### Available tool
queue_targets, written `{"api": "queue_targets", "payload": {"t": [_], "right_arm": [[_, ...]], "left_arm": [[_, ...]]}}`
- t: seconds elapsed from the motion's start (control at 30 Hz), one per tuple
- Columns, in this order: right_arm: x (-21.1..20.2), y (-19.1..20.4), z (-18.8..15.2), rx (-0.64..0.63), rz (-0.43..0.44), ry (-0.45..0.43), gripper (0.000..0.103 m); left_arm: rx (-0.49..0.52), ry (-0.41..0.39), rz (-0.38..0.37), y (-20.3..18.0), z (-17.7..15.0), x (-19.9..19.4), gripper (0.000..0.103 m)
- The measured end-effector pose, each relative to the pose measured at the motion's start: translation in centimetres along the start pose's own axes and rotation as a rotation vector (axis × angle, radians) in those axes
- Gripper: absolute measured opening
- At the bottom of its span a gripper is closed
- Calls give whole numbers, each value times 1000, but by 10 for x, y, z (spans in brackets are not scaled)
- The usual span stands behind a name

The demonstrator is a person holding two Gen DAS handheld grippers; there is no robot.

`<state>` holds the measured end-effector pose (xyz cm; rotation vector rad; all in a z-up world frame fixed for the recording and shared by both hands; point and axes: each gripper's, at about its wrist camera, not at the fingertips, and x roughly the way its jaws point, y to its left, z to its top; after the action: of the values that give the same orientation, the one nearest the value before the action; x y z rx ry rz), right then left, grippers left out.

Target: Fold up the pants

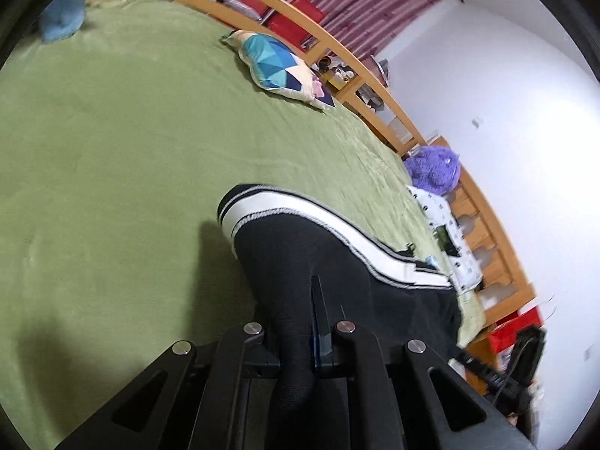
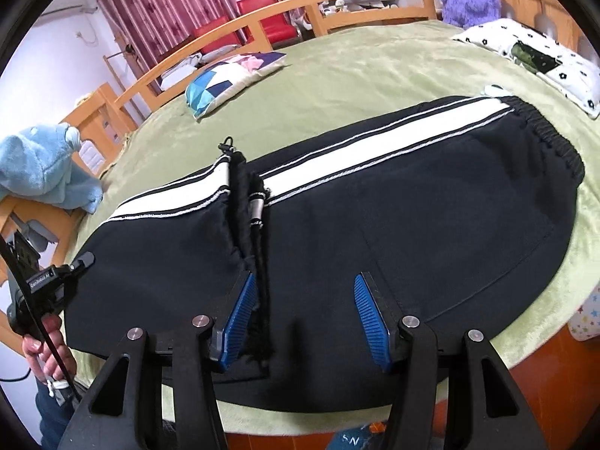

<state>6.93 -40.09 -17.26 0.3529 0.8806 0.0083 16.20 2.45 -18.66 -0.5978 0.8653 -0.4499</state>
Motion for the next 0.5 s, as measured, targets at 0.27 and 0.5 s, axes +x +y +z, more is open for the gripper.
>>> {"api": "queue_targets", "payload": {"t": [0.27,0.5], "right_arm": [[-2,34,-18,-58,-34,37,55],[23,90,-39,-118,151,86,55]], "left_arm": [[-93,-52,36,69,23,-64,9],[-76,-3,124,99,19,-77,11]]}}
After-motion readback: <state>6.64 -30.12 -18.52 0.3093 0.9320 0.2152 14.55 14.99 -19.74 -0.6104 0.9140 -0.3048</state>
